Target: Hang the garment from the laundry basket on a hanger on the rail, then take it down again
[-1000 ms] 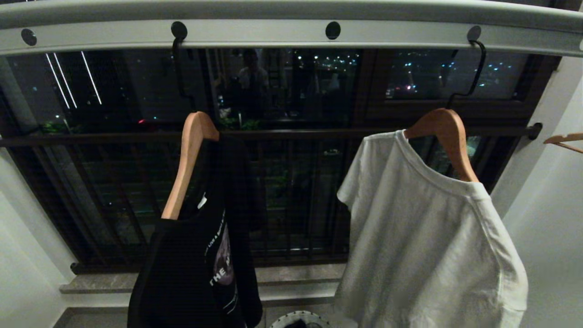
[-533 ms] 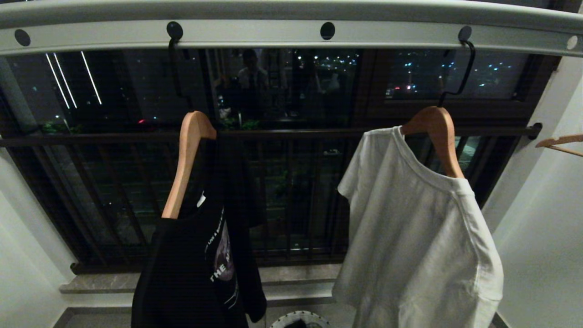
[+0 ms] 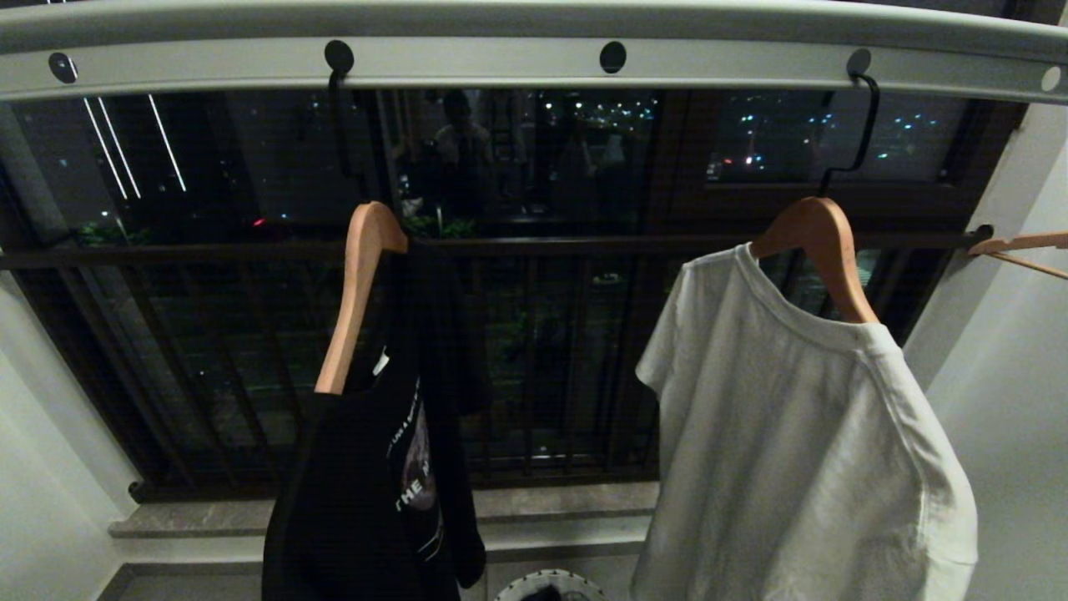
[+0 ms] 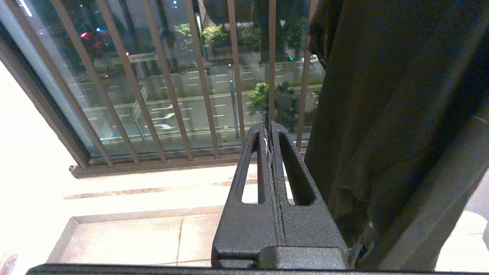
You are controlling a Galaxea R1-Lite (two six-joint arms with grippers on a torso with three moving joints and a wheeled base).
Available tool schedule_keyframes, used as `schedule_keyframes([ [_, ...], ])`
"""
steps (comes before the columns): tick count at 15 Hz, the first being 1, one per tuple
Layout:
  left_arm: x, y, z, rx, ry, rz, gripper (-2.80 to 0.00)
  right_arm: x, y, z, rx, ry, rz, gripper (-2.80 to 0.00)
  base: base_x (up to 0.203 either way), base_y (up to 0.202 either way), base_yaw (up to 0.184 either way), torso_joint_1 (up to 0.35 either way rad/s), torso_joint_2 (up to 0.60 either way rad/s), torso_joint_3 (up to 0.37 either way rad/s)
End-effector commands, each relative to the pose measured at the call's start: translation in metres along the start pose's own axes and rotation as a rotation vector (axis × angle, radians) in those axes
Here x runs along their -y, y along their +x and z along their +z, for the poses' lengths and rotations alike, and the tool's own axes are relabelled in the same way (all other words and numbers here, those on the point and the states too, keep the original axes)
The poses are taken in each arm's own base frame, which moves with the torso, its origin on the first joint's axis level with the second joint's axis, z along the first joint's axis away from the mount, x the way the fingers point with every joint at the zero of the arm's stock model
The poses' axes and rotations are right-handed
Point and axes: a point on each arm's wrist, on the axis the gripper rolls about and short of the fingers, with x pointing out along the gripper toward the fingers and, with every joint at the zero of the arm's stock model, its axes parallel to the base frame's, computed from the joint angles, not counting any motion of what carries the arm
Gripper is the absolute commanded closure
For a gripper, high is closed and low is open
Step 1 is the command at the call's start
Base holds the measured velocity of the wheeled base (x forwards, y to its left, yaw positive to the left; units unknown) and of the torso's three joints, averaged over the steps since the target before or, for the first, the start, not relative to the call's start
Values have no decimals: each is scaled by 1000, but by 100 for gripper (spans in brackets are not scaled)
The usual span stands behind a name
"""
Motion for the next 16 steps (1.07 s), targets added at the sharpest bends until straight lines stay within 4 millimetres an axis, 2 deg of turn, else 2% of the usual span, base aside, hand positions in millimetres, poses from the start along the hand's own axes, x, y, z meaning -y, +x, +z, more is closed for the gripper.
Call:
schedule_keyframes([
  [1, 0, 0, -1, -2, 0, 0, 0, -1, -25, -21, 29, -25, -3, 0, 0, 0, 0, 0, 0, 0],
  [3, 0, 0, -1, -2, 0, 0, 0, 1, -25, -58, -37, -35, -8, 0, 0, 0, 0, 0, 0, 0],
  [6, 0, 0, -1, -2, 0, 0, 0, 5, -7, -111, -164, -29, -53, 0, 0, 0, 0, 0, 0, 0],
  [10, 0, 0, -1, -2, 0, 0, 0, 8, 11, -160, -175, -41, -82, 0, 0, 0, 0, 0, 0, 0],
  [12, 0, 0, -1, -2, 0, 0, 0, 9, 13, -170, -192, -45, -84, 0, 0, 0, 0, 0, 0, 0],
  [16, 0, 0, -1, -2, 0, 0, 0, 9, 13, -170, -195, -51, -73, 0, 0, 0, 0, 0, 0, 0],
])
